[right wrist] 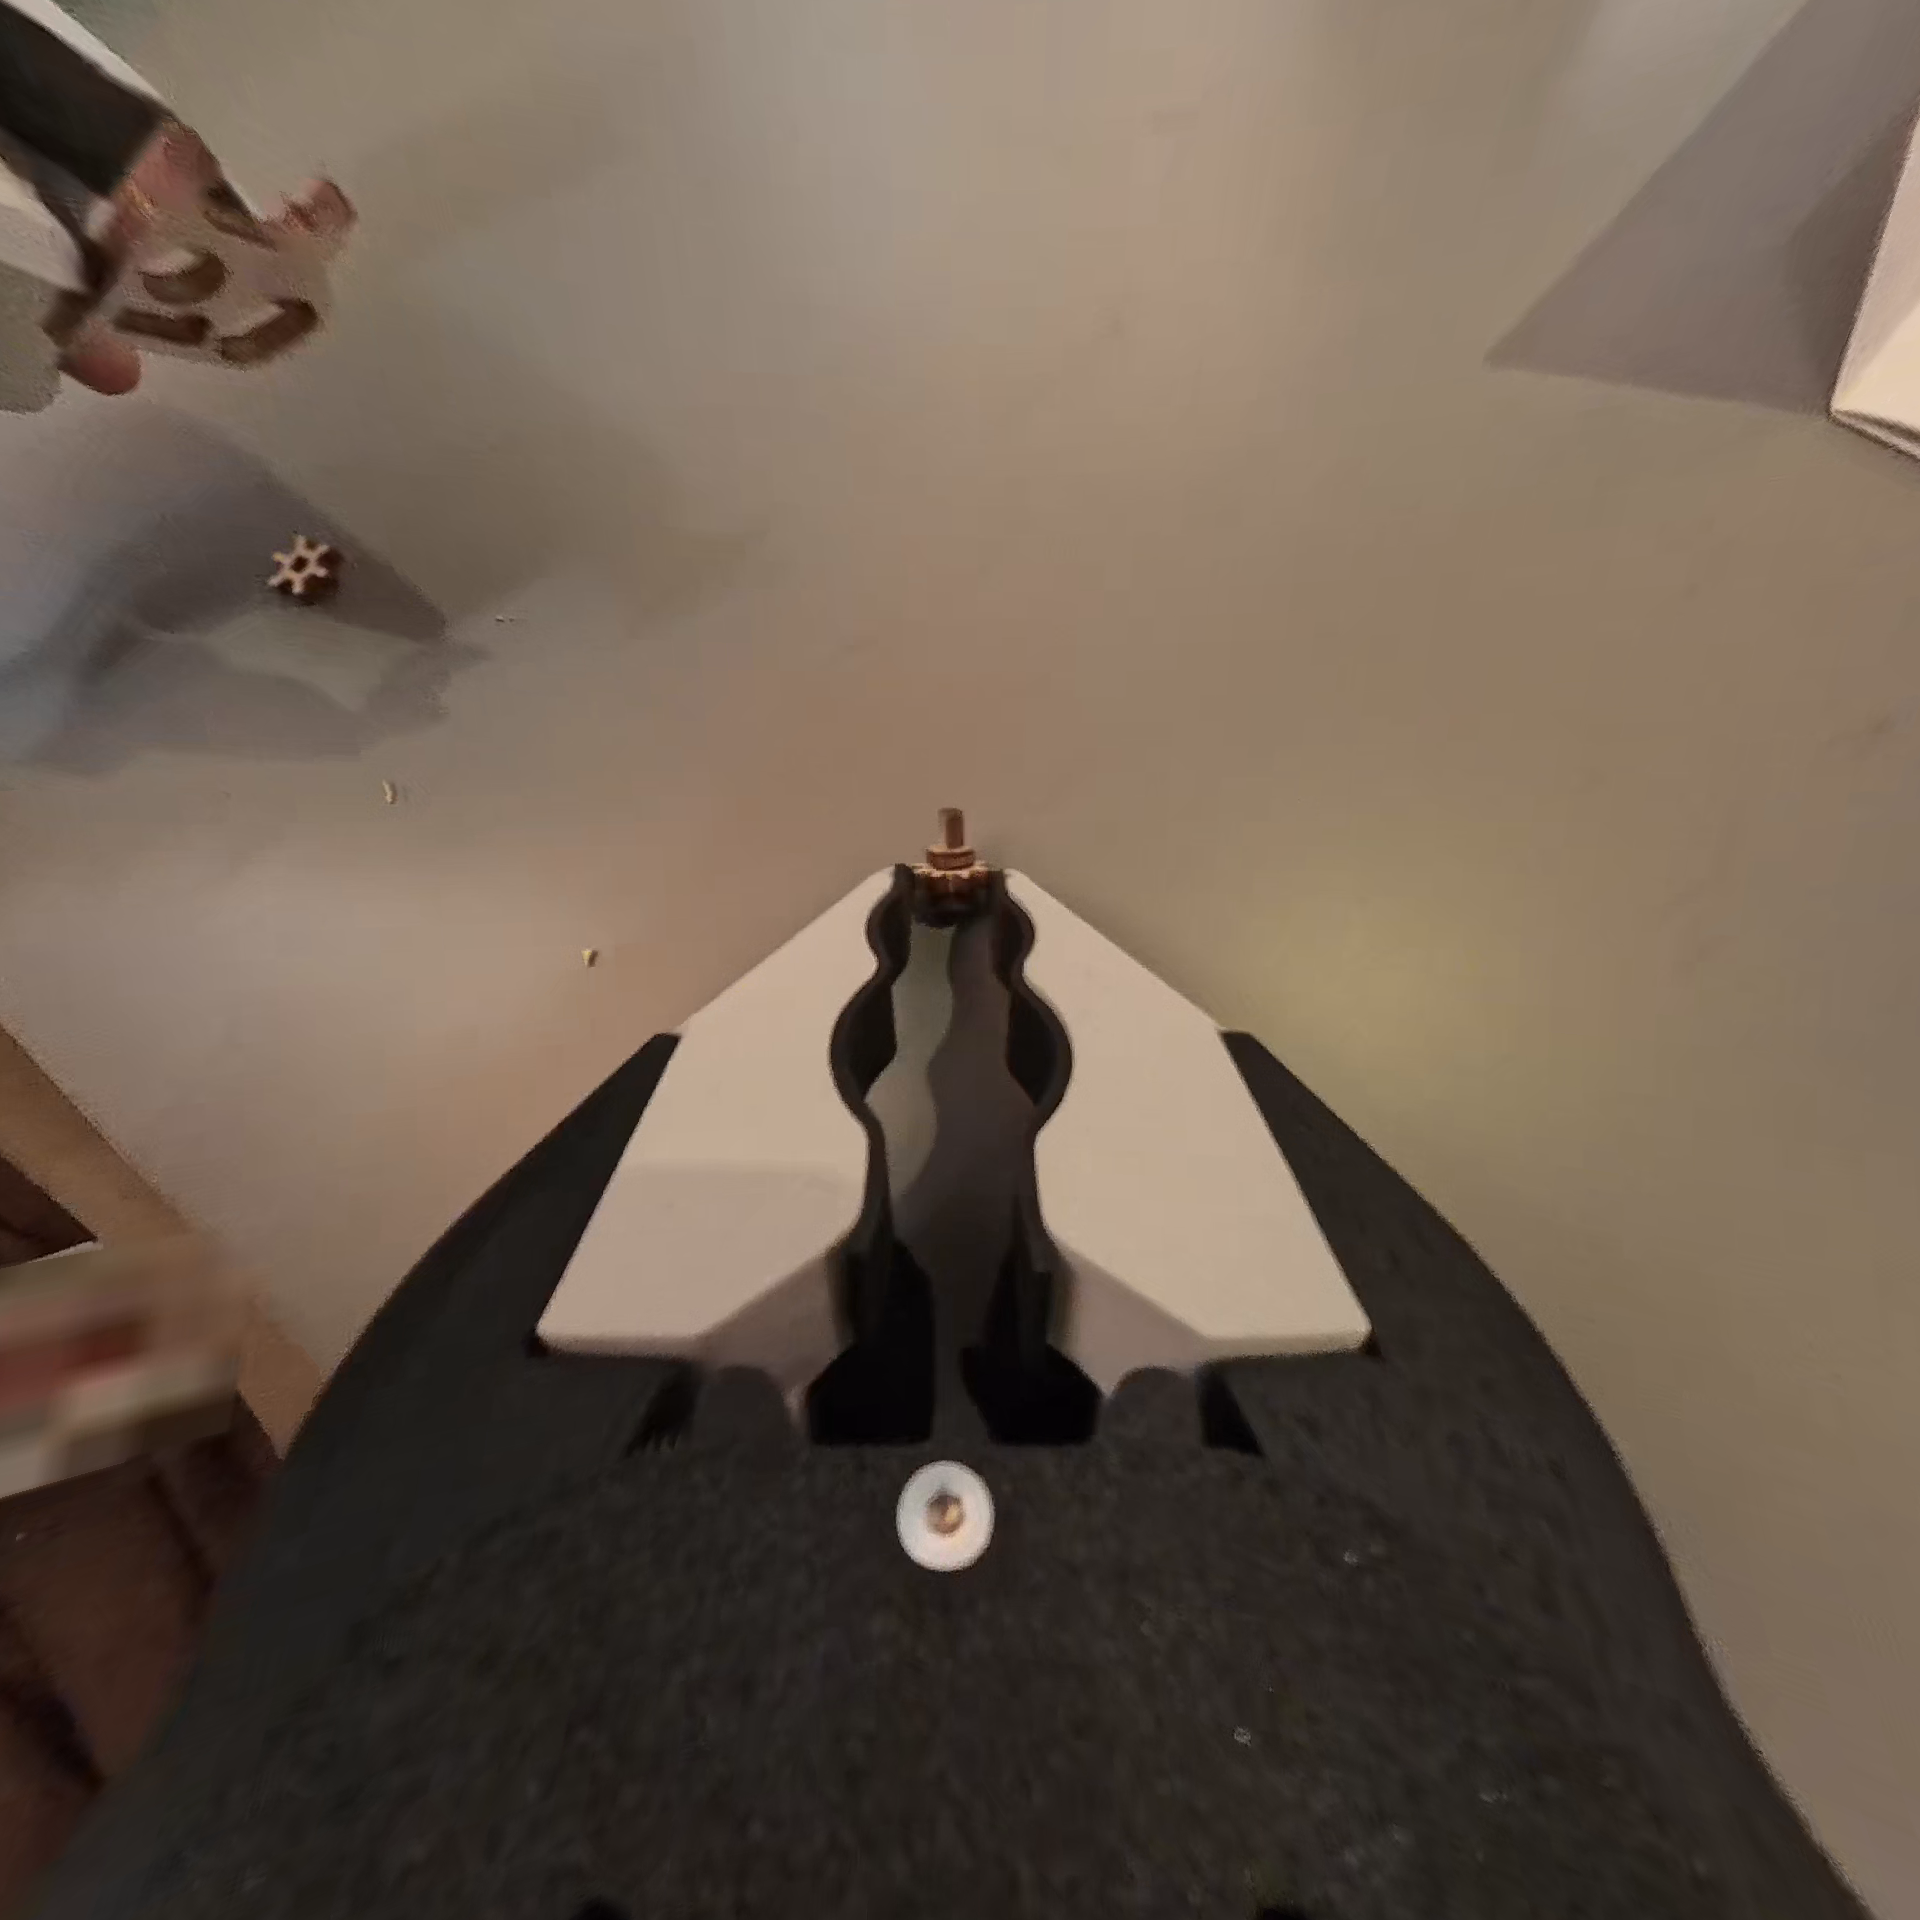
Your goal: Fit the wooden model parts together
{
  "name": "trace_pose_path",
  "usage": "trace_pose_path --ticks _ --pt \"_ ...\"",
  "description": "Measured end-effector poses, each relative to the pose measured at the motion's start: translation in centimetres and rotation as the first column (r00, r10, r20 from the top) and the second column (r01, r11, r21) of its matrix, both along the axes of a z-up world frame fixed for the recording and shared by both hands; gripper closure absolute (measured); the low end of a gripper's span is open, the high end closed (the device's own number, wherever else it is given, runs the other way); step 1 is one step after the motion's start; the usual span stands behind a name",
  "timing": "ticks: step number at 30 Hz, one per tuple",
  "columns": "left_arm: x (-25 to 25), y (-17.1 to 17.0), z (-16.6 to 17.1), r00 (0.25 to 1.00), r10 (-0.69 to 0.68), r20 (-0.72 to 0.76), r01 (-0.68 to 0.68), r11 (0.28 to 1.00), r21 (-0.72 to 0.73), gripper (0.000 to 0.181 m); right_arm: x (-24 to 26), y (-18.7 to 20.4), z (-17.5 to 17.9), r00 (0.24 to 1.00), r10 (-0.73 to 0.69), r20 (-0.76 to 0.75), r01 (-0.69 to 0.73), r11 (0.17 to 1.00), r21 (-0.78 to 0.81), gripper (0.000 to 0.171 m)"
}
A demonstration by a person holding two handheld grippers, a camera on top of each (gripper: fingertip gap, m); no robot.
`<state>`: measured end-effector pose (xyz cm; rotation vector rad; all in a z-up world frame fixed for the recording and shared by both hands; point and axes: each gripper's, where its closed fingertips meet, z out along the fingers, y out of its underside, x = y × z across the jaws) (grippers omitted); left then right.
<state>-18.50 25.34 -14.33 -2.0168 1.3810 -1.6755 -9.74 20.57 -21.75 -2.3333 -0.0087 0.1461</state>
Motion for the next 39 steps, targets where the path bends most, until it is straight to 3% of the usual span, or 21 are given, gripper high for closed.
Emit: trace_pose_path --ticks 8,14,18,23,35,39 --pt "4.5 -0.1 -0.3 0.999 0.025 -0.045 -0.027 0.998 -0.049 0.155 0.2 0.8 3.1 0.989 0.138 -0.042 -0.133 0.985 0.110 0.158" --pt "8.3 -1.7 0.6 0.997 -0.050 -0.056 0.053 0.997 0.053 0.155 1.9 0.7 5.8 0.953 0.150 0.262 -0.214 0.948 0.237 0.158" --pt "9.5 -2.5 1.2 0.997 -0.068 -0.045 0.067 0.997 -0.035 0.156 1.9 0.5 6.5 0.894 0.153 0.420 -0.268 0.936 0.229 0.158" --pt "9.7 -3.5 0.7 0.995 -0.087 -0.050 0.082 0.992 -0.093 0.156 1.8 0.3 6.7 0.844 0.168 0.509 -0.309 0.928 0.206 0.158" --pt "9.5 -4.8 0.5 0.994 -0.104 -0.024 0.098 0.978 -0.183 0.155 1.5 0.0 7.7 0.861 0.146 0.488 -0.291 0.927 0.235 0.158" --pt "9.2 -4.8 0.3 0.997 -0.078 -0.014 0.073 0.971 -0.229 0.155 1.0 0.1 7.4 0.834 0.160 0.529 -0.298 0.936 0.186 0.158"
